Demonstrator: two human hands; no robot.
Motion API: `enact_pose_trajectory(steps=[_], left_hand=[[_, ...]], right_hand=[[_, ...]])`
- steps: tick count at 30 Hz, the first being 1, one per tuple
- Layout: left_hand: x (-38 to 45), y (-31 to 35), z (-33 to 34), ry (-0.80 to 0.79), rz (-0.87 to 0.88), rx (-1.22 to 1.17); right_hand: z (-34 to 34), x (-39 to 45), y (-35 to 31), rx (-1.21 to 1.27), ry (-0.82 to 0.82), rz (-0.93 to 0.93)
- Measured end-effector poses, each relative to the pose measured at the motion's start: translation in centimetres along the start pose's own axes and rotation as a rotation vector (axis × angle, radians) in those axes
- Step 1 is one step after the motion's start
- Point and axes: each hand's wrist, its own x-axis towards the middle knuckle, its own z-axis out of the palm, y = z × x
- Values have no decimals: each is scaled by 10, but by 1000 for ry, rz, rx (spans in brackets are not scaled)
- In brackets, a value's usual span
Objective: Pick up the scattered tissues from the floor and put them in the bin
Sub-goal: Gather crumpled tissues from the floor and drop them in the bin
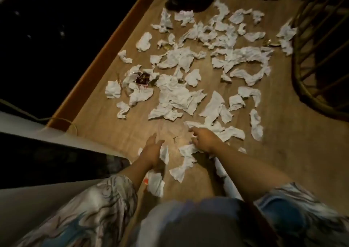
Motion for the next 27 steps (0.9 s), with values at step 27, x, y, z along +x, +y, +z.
enact_pose_trajectory(steps=[27], left_hand=[[-2, -78, 187, 813, 163, -545]], right_hand=[[244, -39, 20, 99, 615, 23]])
